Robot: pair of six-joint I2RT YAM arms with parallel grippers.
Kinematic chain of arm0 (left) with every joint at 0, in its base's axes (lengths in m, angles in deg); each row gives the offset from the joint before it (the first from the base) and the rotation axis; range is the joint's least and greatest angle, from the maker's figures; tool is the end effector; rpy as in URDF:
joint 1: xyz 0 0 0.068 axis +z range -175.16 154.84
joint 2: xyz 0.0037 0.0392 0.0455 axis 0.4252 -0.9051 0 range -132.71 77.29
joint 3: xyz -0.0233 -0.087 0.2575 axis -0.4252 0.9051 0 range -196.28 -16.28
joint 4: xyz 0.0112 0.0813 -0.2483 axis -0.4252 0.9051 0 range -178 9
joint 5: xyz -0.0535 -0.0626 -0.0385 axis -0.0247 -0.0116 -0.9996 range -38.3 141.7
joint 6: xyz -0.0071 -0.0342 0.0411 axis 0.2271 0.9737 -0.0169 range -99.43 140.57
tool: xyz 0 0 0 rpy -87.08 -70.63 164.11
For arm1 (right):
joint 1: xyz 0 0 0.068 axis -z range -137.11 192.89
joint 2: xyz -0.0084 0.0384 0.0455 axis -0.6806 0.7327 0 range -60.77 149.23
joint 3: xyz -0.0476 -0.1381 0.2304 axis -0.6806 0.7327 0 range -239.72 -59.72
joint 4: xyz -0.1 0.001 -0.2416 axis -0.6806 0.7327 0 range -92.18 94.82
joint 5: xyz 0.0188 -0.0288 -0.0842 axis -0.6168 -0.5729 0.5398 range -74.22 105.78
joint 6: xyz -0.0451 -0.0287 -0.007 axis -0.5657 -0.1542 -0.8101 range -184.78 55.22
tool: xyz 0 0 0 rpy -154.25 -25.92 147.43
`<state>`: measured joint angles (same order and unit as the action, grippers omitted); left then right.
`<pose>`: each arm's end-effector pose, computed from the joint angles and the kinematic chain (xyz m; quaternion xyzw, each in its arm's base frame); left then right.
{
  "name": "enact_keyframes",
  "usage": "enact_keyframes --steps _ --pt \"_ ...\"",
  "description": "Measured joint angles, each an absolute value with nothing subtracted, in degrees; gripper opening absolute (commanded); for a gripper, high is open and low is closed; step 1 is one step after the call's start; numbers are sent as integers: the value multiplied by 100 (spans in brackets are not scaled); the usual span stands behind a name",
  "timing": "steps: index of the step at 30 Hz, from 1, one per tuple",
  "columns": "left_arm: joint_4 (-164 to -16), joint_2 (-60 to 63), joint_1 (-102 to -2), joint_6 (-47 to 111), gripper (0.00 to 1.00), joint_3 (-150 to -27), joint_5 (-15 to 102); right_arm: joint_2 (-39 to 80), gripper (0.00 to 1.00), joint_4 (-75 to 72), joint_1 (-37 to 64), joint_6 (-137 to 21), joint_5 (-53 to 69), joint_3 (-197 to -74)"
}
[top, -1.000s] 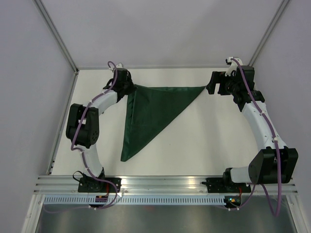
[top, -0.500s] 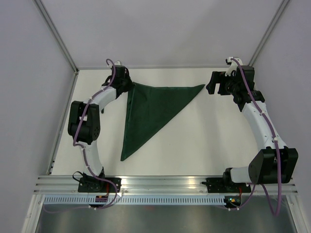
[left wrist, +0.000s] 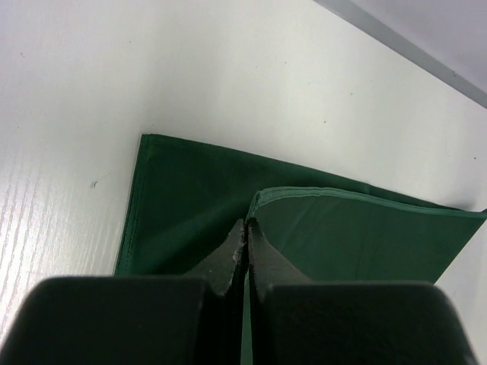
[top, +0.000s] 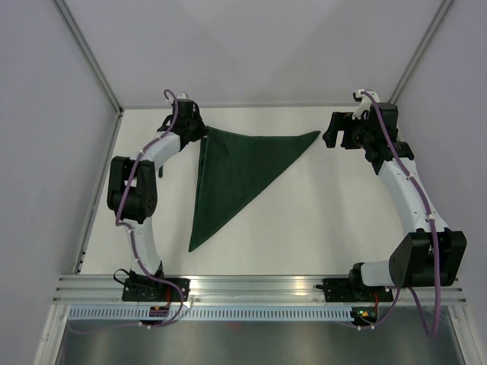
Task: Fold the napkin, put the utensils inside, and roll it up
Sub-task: Fold the napkin at the center of the board.
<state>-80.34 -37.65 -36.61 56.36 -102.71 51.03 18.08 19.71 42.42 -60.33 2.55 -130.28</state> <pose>0.4545 -0.0925 0.2241 -0.1854 0.8722 -0.1861 0.4127 0.3140 0.0107 0.3420 -0.0275 0.8625 0.1211 0.4906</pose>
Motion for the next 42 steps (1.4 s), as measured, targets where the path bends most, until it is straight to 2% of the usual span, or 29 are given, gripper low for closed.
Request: enact_keyframes --steps 23,26,28,32,33,42 --pt "-8031 -4143 -3534 5625 2 -10464 4961 1871 98 1969 4242 -6042 255 -13028" --pt "-8034 -4184 -3530 5625 7 -10464 4961 1873 98 1971 4242 -6049 255 -13028" --pt "-8034 -4213 -3525 5616 17 -10464 4963 1873 98 1971 4242 -6051 255 -13026" --pt "-8031 -4226 -3521 5588 25 -10464 4974 1873 98 1971 4242 -6051 253 -13028" --pt "-8031 -4226 -3521 5584 32 -10464 4985 1873 98 1971 4242 -6051 253 -13028" --pt "-8031 -4224 -3366 5536 62 -10464 5125 1873 98 1971 4242 -6051 229 -13028"
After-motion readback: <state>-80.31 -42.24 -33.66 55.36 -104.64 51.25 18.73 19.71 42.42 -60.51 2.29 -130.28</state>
